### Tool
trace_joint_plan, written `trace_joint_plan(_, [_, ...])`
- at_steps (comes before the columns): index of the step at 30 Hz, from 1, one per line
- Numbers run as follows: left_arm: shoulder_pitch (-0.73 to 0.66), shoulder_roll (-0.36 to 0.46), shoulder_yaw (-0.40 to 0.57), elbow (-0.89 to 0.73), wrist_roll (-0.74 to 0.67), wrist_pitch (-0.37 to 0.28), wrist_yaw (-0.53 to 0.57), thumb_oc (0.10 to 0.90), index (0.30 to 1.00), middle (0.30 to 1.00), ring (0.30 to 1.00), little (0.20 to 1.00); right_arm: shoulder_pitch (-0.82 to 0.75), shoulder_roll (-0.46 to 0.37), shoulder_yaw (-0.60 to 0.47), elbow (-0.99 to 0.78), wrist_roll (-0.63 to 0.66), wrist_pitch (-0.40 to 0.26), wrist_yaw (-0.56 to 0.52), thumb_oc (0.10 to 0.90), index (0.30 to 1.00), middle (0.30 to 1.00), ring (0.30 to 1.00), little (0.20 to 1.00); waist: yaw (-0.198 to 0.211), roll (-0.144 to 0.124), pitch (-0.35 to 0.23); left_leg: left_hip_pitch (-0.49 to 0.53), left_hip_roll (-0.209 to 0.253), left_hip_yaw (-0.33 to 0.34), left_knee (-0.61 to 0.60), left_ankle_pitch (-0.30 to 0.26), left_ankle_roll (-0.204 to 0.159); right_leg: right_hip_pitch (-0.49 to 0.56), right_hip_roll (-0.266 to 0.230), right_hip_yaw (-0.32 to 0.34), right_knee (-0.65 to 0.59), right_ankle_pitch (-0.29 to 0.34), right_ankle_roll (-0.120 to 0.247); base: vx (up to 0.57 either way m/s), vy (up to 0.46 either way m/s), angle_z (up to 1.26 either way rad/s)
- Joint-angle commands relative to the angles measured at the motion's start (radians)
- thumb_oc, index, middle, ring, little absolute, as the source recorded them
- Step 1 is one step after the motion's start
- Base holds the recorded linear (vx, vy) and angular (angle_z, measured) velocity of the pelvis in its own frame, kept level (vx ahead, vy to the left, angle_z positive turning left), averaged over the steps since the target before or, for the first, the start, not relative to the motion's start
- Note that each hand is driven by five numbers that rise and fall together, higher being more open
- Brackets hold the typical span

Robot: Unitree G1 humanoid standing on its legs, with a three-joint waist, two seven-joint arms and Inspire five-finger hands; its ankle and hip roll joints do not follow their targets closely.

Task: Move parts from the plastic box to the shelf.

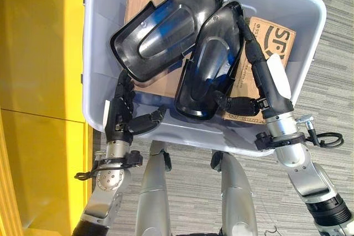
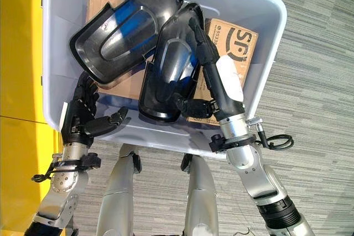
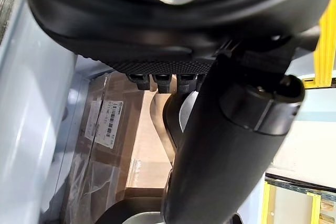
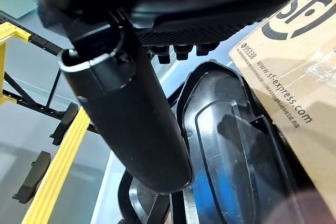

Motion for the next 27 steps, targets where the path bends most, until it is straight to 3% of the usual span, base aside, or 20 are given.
trace_joint_plan(1, [0.137,0.003,-0.027,-0.026,0.037,0.012,0.01,0.9,1.0,1.0,1.0,1.0,-0.045,0.008,-0.006,-0.153,-0.041,-0.094,-0.059,0.9,1.0,1.0,1.0,1.0,-0.006,-0.02,-0.013,0.018,0.012,0.048,0.055,-0.135,0.002,0.08,0.023,0.091,-0.074,-0.028,0.06,0.0,0.0,0.0])
trace_joint_plan(17, [0.114,-0.002,-0.049,0.013,0.05,-0.008,0.065,0.9,1.0,1.0,1.0,1.0,-0.066,0.096,0.125,-0.092,-0.129,-0.093,-0.134,0.9,1.0,1.0,1.0,1.0,-0.003,-0.008,-0.013,0.026,0.009,0.048,0.046,-0.13,0.001,0.081,0.02,0.094,-0.072,-0.027,0.06,0.0,0.0,0.0])
trace_joint_plan(27, [0.125,0.01,-0.04,0.052,0.037,-0.023,0.059,0.9,1.0,1.0,1.0,1.0,-0.06,0.092,0.145,-0.069,-0.144,-0.099,-0.145,0.9,1.0,1.0,1.0,1.0,0.003,0.002,-0.013,0.06,0.005,0.051,0.036,-0.126,-0.002,0.109,0.019,0.092,-0.069,-0.03,0.061,0.0,0.0,0.0])
